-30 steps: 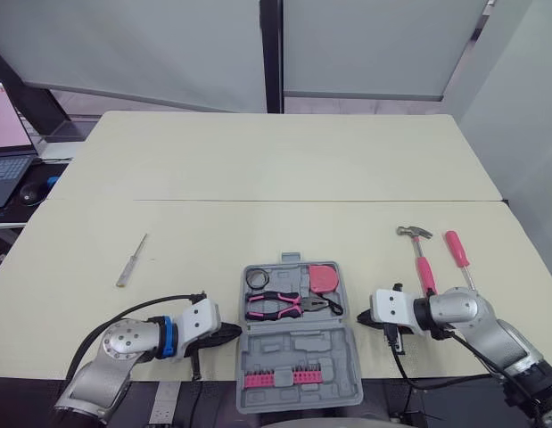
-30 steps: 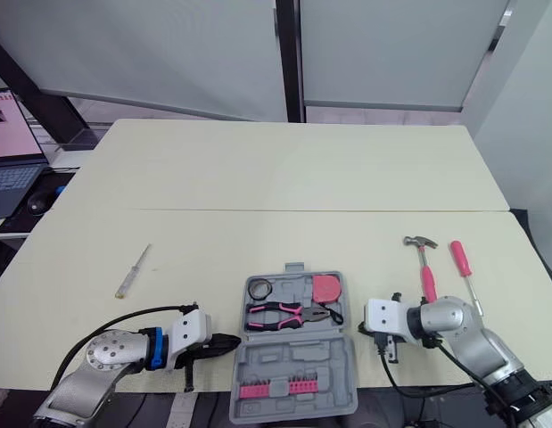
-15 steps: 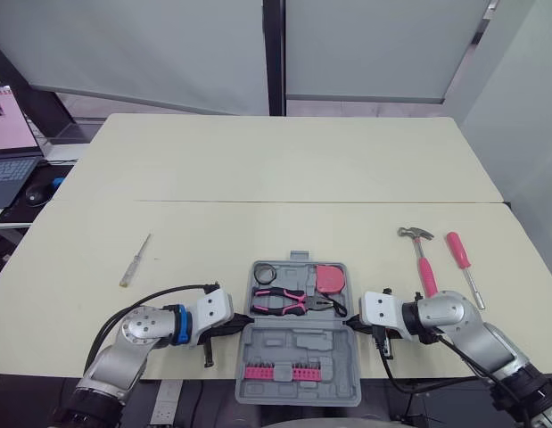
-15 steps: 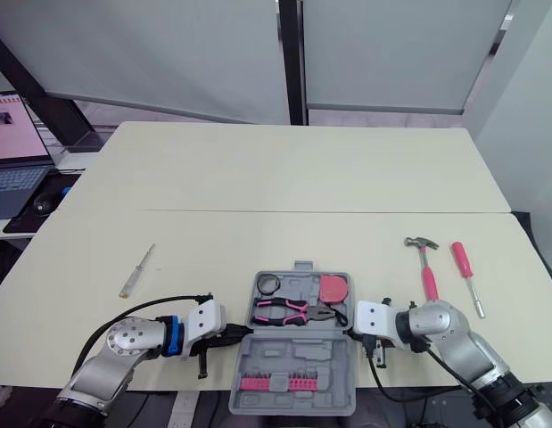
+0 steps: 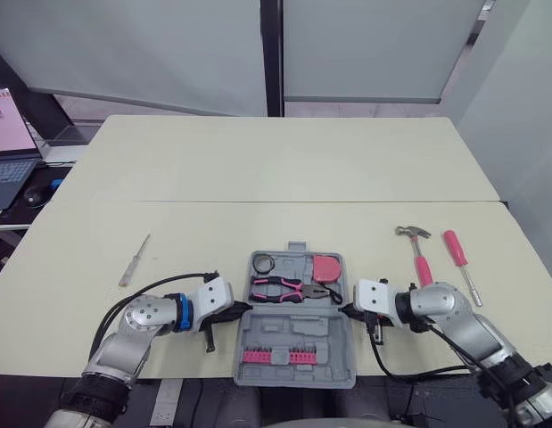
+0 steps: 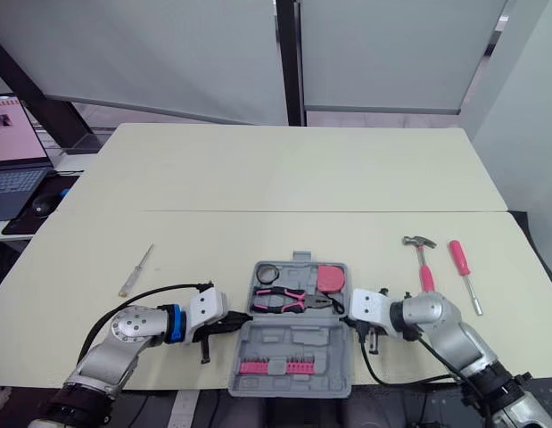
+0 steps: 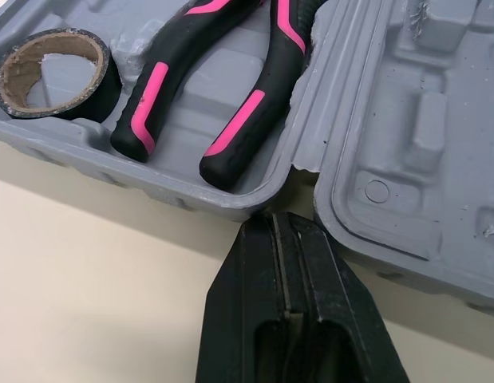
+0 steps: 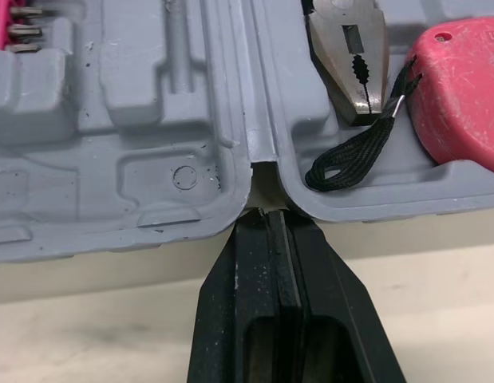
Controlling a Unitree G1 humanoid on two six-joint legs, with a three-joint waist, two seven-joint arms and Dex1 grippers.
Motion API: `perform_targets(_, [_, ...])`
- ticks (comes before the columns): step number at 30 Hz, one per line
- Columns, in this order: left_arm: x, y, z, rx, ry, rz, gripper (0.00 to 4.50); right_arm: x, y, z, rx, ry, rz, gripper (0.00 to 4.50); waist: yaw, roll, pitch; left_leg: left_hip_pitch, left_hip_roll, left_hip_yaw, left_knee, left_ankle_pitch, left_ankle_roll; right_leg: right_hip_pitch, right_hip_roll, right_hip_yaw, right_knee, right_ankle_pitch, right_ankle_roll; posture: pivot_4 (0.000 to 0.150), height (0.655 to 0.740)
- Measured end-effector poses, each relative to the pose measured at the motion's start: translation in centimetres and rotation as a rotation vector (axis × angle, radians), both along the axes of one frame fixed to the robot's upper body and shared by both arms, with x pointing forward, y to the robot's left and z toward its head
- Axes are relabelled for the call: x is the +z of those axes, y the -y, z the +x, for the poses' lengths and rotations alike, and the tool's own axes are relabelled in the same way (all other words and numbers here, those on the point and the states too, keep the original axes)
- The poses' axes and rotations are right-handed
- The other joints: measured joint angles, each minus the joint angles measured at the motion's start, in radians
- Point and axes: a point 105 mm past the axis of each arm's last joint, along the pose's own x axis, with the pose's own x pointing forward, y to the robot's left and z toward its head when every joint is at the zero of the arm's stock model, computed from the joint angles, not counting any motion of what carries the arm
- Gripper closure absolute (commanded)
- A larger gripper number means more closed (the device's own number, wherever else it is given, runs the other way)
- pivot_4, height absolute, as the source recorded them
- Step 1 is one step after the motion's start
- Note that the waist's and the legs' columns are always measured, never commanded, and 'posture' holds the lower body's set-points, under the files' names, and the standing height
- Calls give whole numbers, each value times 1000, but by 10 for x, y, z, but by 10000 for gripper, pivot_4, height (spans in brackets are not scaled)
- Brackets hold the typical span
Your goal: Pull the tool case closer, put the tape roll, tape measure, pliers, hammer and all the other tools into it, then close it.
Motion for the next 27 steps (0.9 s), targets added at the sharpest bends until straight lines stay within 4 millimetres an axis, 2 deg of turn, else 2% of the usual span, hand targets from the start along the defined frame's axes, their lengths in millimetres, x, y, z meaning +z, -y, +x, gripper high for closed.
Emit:
perform_targets(6, [2, -3, 15, 40, 30, 1, 44799, 3, -6, 16, -21, 36, -4, 45000, 0, 0, 0, 0, 0, 0, 0, 0, 0, 0, 1, 0, 0, 1, 0, 1500, 7400])
perform_targets(15, [4, -6, 31, 71, 55, 5, 44799, 4, -12, 28, -37, 58, -11, 45000, -1, 1, -1, 1, 1, 0, 0, 1, 0, 0, 1, 0, 0, 1, 0, 1500, 7400])
perform_targets(27, [4, -7, 37, 84, 79, 17, 44799, 5, -14, 37, -51, 67, -12, 45000, -2, 1, -1, 6, 1, 0, 0, 1, 0, 2, 1, 2, 0, 1, 0, 1500, 7400])
